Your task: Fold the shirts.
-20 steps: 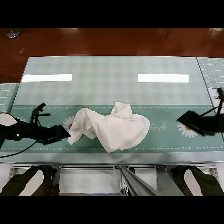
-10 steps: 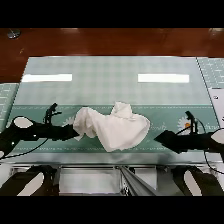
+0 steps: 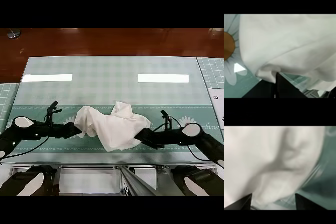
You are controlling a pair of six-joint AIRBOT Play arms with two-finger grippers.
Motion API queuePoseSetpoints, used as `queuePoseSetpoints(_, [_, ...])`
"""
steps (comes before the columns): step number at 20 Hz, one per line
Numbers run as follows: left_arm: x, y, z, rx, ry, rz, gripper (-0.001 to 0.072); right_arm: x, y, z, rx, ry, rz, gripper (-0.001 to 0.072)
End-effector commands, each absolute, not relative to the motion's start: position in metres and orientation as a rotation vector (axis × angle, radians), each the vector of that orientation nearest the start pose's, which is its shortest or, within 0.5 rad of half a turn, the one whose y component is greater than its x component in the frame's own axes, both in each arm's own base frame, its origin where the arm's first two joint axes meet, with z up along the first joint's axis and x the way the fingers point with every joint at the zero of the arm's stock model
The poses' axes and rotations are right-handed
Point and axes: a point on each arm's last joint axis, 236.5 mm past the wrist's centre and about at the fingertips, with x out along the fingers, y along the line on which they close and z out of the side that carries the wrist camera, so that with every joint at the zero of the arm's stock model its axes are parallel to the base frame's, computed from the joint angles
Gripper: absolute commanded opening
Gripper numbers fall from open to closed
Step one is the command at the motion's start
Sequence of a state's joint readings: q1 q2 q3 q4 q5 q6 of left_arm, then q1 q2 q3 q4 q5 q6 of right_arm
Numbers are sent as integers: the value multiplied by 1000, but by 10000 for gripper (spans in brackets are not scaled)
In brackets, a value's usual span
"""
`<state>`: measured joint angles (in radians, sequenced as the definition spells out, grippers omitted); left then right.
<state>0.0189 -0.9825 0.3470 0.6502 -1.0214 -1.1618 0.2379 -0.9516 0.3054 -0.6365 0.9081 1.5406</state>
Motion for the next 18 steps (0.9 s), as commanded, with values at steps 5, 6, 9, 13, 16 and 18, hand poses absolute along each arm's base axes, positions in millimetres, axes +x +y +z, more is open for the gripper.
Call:
queuePoseSetpoints(5, [209,-157,-79,-697,1405,-477,28,203,248,-106,762,1599,377,396])
queuePoseSetpoints(6, [209,-157,-79,-697,1405,-477,28,210,251,-102,752,1580,400,157])
queuePoseSetpoints(9, [217,-158,-72,-694,1382,-485,28,231,260,-70,680,1523,537,25])
queuePoseSetpoints(13, [281,-162,19,-611,1183,-612,28,301,248,13,602,1358,643,24])
queuePoseSetpoints(16, [342,-156,148,-517,876,-663,28,364,222,138,534,1055,668,24])
queuePoseSetpoints(18, [366,-144,246,-433,639,-666,28,380,198,234,455,829,658,24])
